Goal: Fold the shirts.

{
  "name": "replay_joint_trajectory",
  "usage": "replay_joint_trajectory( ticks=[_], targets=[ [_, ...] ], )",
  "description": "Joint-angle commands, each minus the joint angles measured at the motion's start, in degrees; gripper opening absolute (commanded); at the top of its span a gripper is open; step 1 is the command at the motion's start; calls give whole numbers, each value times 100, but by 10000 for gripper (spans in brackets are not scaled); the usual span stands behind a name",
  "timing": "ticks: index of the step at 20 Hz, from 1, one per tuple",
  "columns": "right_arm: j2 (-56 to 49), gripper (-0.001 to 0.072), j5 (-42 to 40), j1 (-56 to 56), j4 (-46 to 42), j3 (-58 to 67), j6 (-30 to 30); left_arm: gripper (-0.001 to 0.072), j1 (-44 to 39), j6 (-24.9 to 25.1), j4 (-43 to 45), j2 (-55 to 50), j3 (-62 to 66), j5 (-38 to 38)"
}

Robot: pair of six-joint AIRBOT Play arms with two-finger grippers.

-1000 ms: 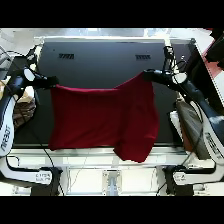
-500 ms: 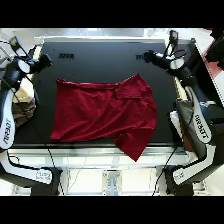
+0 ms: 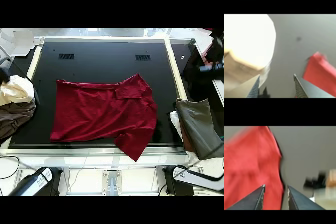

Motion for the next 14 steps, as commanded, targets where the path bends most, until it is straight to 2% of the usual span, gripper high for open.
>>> replay_joint_trajectory(
  ticks=[1,3,6,7,11,14],
  targets=[
    [848,332,348,-774,328,-2221,291,507,378,-446,70,1377,-1799,-343],
    [772,415,297,-879,767,-3272,254,507,378,-1071,70,1816,-2573,-439],
    [610,415,173,-872,1235,-4308,-240,506,378,-1718,66,2404,-3480,-669],
    [599,415,72,-872,1257,-4507,-243,506,378,-1904,61,2651,-3703,-686],
    [592,414,-463,-717,1563,-5010,-378,506,378,-1976,-208,3473,-4212,-774],
    [590,414,-1161,-24,1757,-5106,-437,506,378,-1974,-514,3742,-4352,-1143]
  ],
)
